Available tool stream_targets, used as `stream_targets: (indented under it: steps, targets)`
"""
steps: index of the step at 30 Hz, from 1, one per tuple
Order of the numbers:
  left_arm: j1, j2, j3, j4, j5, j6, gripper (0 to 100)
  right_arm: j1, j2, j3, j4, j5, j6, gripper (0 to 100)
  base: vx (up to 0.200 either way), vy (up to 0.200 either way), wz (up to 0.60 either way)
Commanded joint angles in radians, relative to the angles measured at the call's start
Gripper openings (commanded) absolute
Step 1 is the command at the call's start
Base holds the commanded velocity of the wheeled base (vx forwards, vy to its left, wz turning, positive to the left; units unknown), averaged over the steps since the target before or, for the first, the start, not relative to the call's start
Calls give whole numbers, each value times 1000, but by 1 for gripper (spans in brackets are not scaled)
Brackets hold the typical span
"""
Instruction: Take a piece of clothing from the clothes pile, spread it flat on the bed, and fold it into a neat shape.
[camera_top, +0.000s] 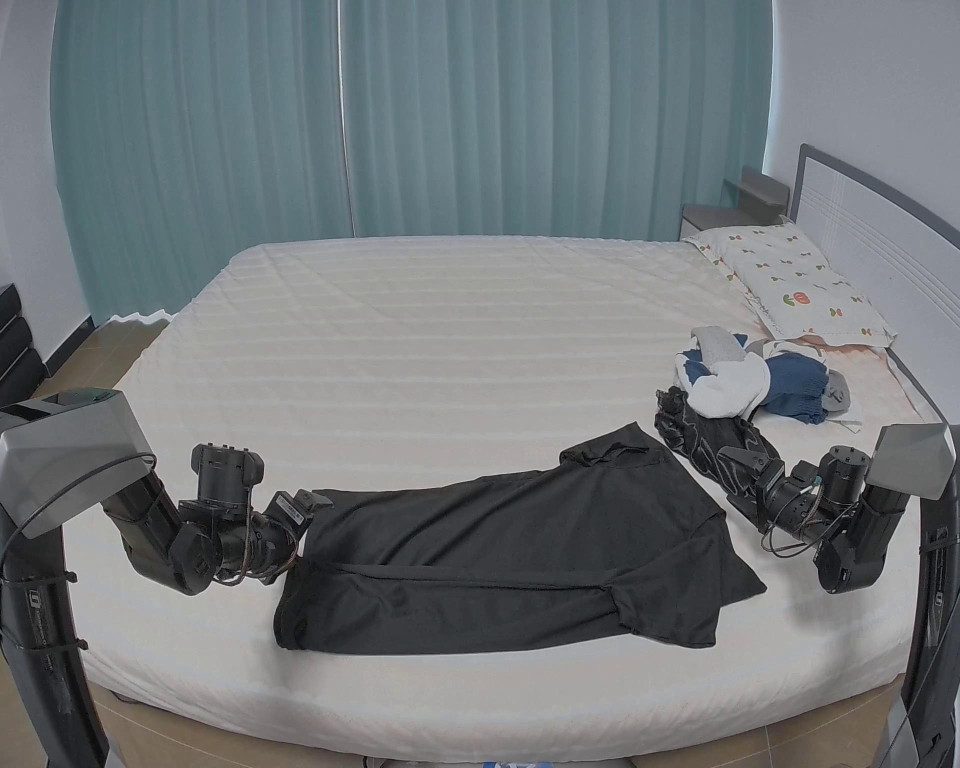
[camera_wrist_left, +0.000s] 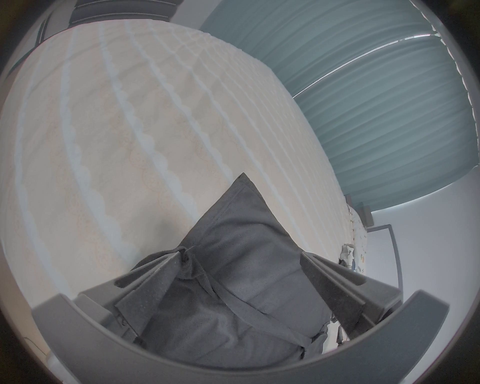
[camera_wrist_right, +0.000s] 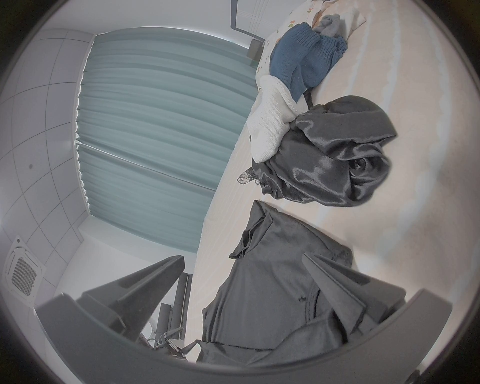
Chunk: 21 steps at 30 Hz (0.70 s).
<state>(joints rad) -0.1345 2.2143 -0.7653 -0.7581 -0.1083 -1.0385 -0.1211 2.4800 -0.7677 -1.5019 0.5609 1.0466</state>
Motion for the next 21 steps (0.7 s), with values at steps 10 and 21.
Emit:
stream_targets:
  steps: [10,21]
  targets:
    - [9,-82,152,-3,2,287,100,0,4,4,0,1,-2,100,0,0,0]
    - [7,4,103,-18,-25,341,100,4,7,4,0,1,-10,100,0,0,0]
